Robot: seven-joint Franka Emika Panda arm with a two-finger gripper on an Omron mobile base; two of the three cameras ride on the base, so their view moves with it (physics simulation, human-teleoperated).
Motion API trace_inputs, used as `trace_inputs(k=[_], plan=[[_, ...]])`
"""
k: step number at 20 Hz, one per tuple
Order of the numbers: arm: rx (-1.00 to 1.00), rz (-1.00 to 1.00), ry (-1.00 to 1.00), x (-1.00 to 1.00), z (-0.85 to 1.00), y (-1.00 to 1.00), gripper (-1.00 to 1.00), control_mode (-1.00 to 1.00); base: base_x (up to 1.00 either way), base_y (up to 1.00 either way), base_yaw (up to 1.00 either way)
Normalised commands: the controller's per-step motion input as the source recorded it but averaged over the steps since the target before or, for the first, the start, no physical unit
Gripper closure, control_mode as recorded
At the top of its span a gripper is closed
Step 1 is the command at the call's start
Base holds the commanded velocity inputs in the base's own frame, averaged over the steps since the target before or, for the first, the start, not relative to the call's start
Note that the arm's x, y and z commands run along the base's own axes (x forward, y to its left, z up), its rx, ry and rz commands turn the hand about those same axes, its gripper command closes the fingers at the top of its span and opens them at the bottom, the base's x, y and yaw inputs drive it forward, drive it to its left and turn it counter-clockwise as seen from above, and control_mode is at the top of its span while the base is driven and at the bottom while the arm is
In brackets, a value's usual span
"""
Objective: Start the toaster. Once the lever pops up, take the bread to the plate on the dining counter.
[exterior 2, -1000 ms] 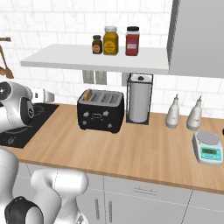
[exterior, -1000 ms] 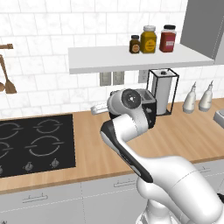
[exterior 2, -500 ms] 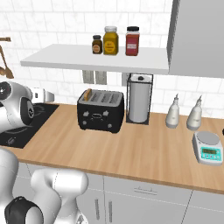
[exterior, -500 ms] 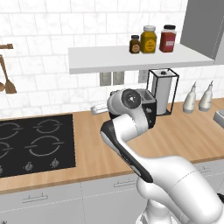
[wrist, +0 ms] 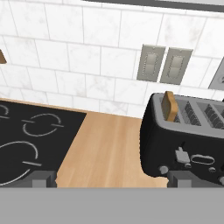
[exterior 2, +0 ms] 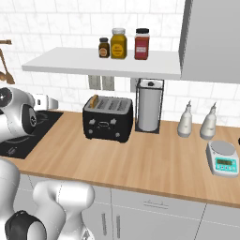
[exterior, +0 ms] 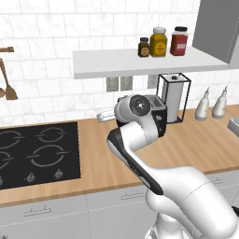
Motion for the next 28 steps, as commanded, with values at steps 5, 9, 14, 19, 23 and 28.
trace_inputs(k=[5, 9, 14, 19, 23, 28], plan=[[0.00, 0.00, 0.00, 0.00, 0.00, 0.00, -1.00, -1.00, 0.00, 0.00, 0.00], [0.00, 0.00, 0.00, 0.00, 0.00, 0.00, -1.00, -1.00, 0.00, 0.00, 0.00], [0.00, 0.00, 0.00, 0.00, 0.00, 0.00, -1.00, -1.00, 0.00, 0.00, 0.00], [0.00, 0.00, 0.00, 0.00, 0.00, 0.00, -1.00, -1.00, 0.00, 0.00, 0.00], [0.00, 0.00, 0.00, 0.00, 0.00, 0.00, -1.00, -1.00, 0.00, 0.00, 0.00], [0.00, 0.00, 0.00, 0.00, 0.00, 0.00, -1.00, -1.00, 0.00, 0.00, 0.00]])
